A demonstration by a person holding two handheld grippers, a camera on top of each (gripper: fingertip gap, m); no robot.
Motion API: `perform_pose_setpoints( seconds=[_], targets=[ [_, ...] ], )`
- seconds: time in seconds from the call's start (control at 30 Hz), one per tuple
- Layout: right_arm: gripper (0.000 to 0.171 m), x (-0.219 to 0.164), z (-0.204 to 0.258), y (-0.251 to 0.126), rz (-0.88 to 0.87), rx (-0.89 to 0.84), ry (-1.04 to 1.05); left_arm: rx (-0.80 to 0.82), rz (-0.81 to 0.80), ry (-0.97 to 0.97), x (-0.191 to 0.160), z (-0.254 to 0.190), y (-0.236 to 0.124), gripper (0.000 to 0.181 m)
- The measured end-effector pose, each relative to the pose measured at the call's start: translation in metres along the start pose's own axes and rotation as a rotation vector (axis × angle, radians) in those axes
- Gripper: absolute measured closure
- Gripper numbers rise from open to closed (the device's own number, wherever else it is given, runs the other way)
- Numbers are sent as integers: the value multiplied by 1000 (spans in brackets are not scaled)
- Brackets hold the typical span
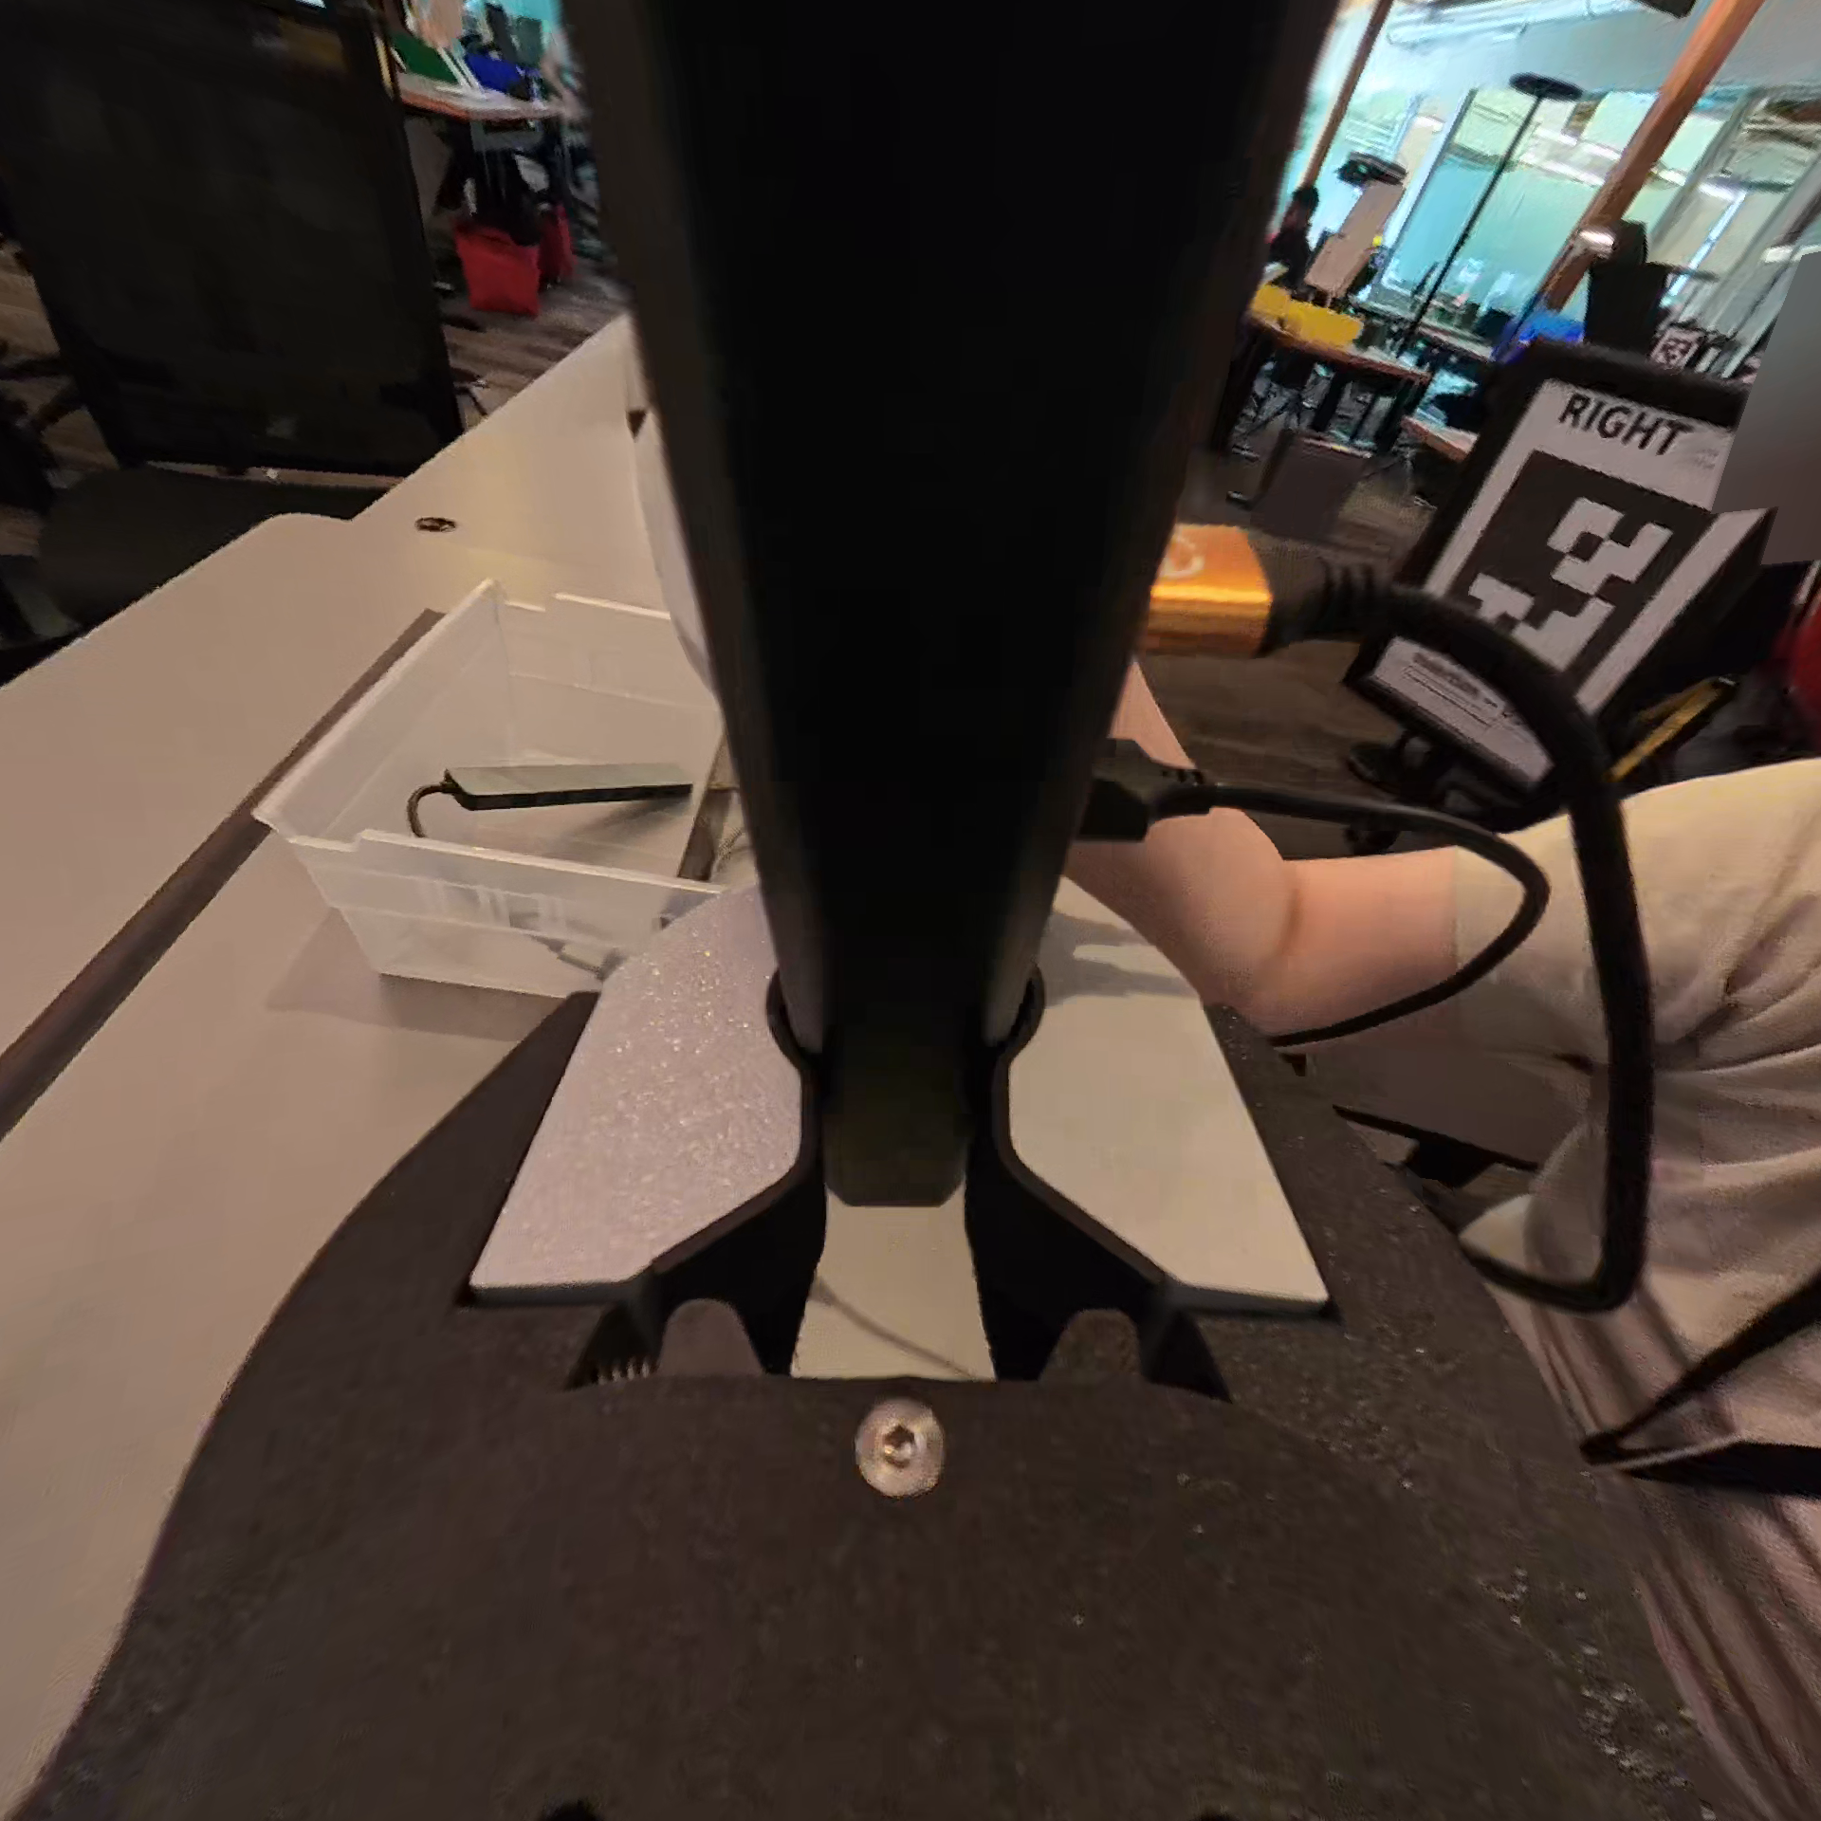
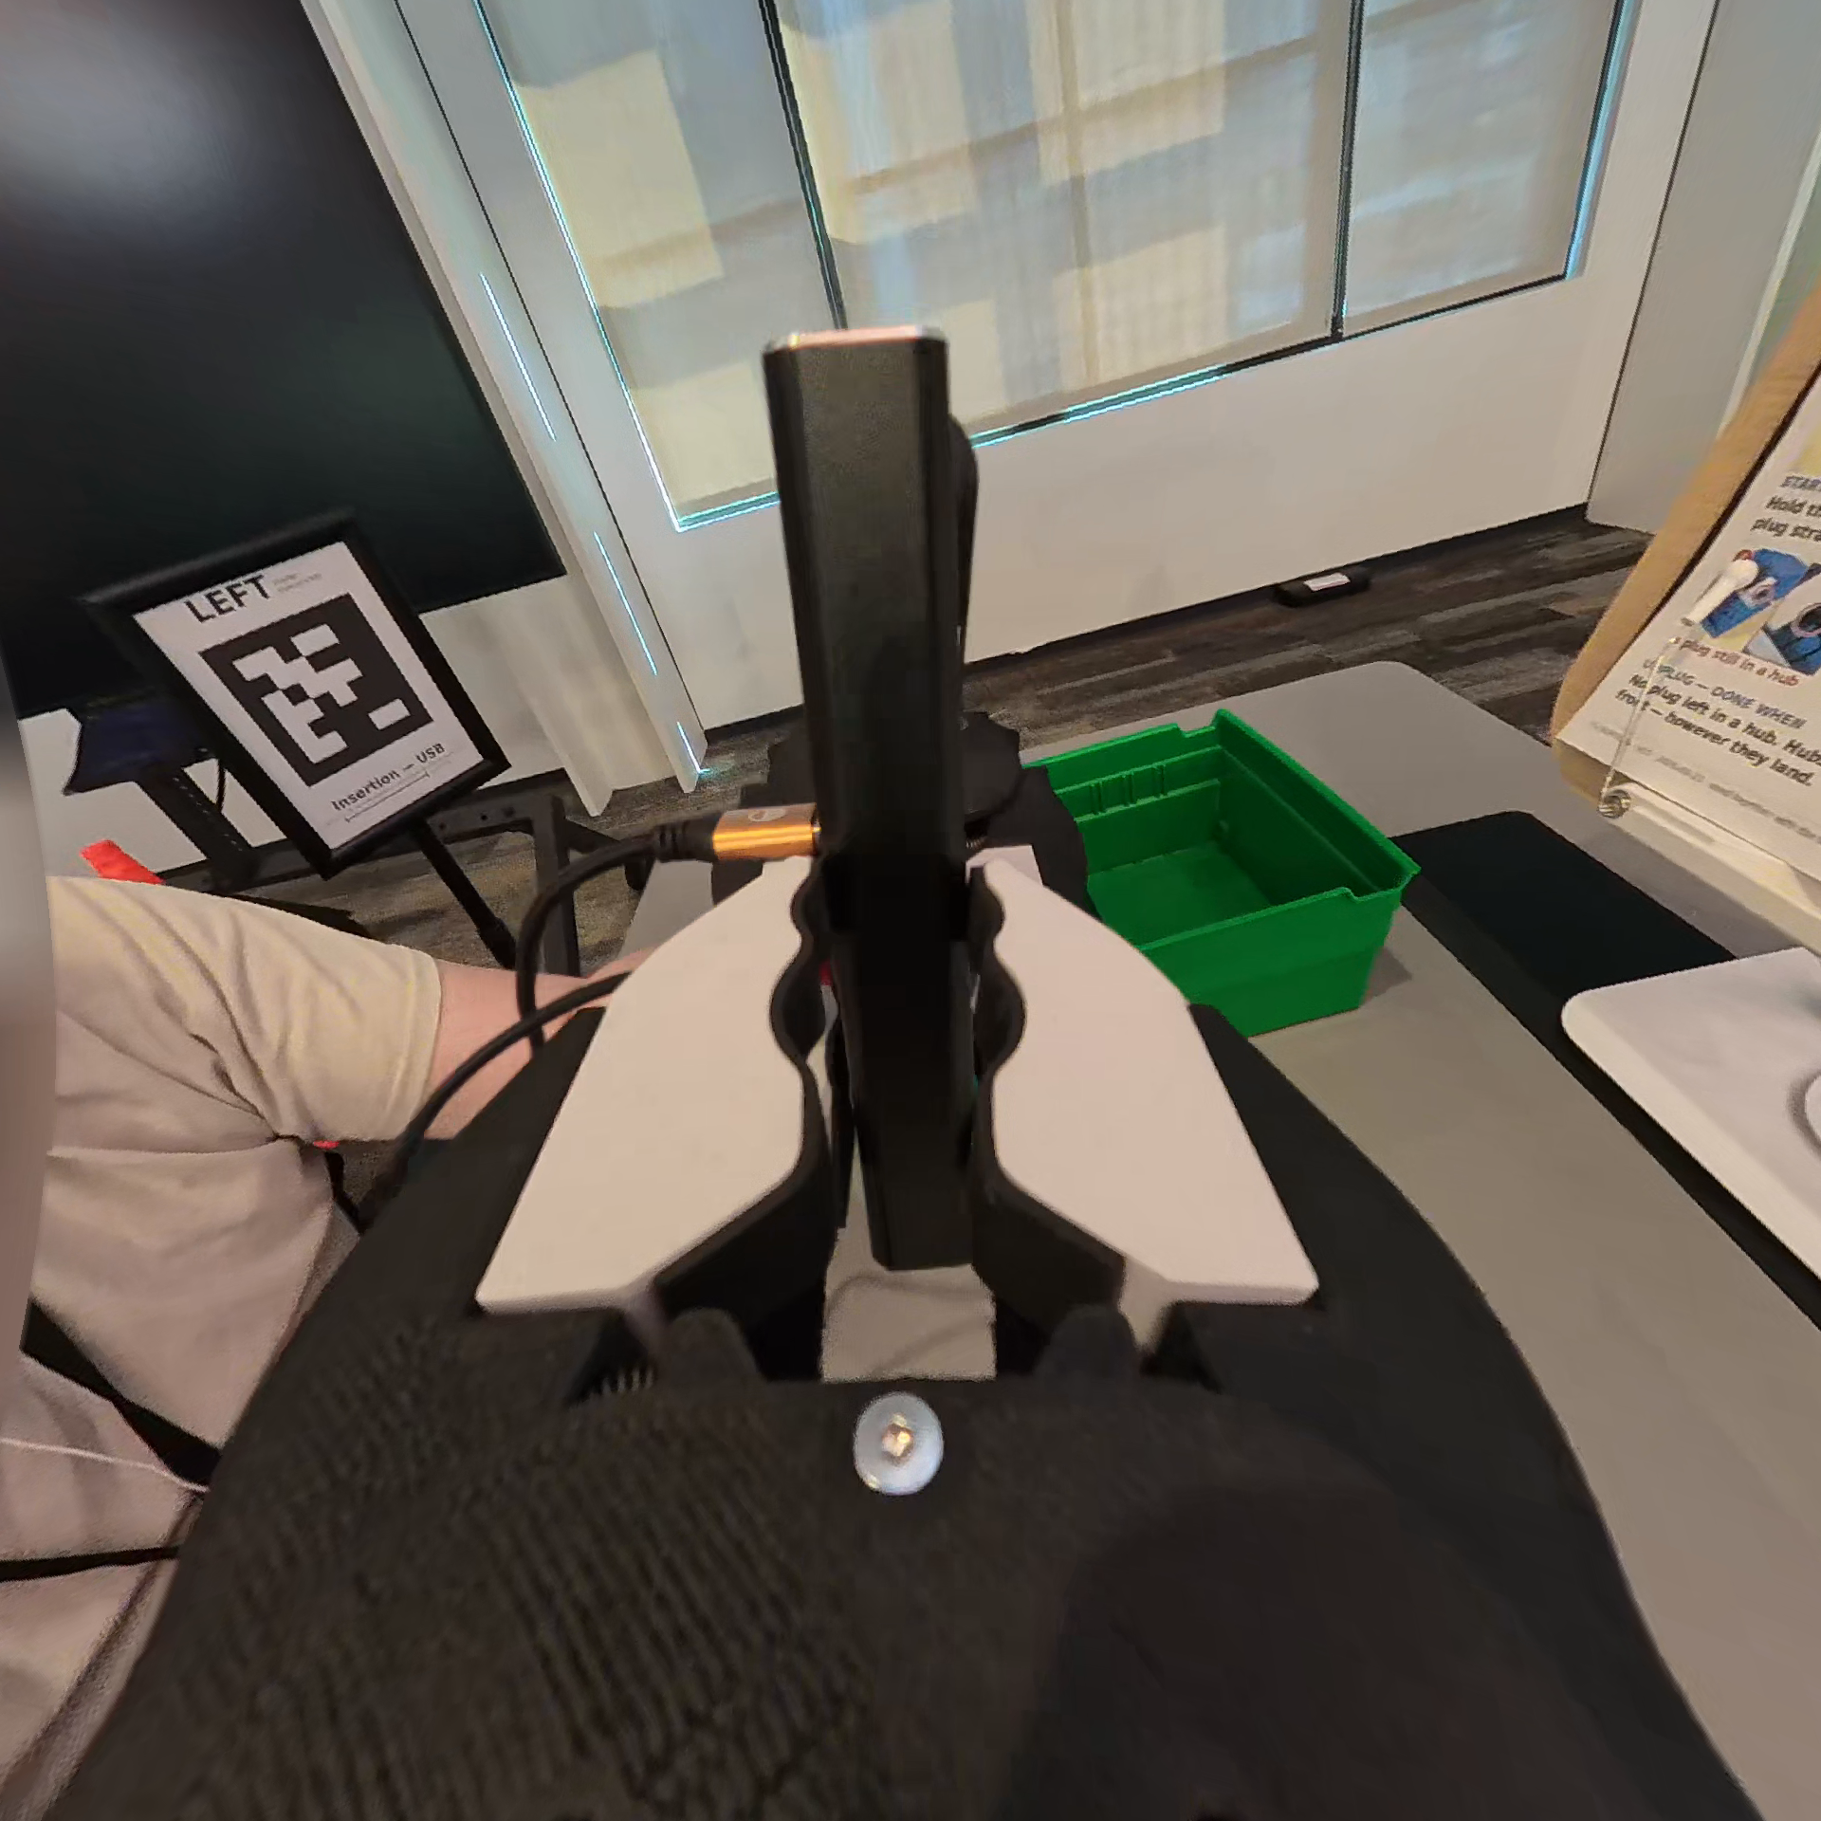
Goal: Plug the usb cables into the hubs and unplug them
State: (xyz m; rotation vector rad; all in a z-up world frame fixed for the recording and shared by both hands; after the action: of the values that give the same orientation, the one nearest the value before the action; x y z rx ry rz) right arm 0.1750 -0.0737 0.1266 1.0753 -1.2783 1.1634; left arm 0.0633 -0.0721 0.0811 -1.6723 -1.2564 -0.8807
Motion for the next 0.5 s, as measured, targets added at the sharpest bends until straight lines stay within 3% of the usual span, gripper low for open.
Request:
perform_pose_setpoints(
  seconds=[0.23,0.3,0.4,0.5],
  targets=[
    [138,7,-5,-12,-50,-126,-48,26,-152,-16,10,4,-6,151],
    [125,14,-4,-16,-57,-268,-142,31,-200,-12,12,4,-9,151],
    [127,30,8,-17,-113,-502,-354,78,-282,7,17,5,-18,151],
    [129,38,24,-9,-37,-683,-442,260,-373,63,22,7,-34,152]
  ],
)
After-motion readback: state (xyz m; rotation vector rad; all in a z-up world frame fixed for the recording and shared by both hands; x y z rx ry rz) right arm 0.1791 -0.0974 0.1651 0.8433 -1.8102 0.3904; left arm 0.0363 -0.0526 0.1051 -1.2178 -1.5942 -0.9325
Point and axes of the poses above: each gripper's, where its closed fingertips meet, y out along the fingers, x out of its top, z = x × y across the jaws, the point moved 8 cm from there along -y, back along the fingers, and after that the axes turned 12 degrees about -y, right-handed, at the moved point
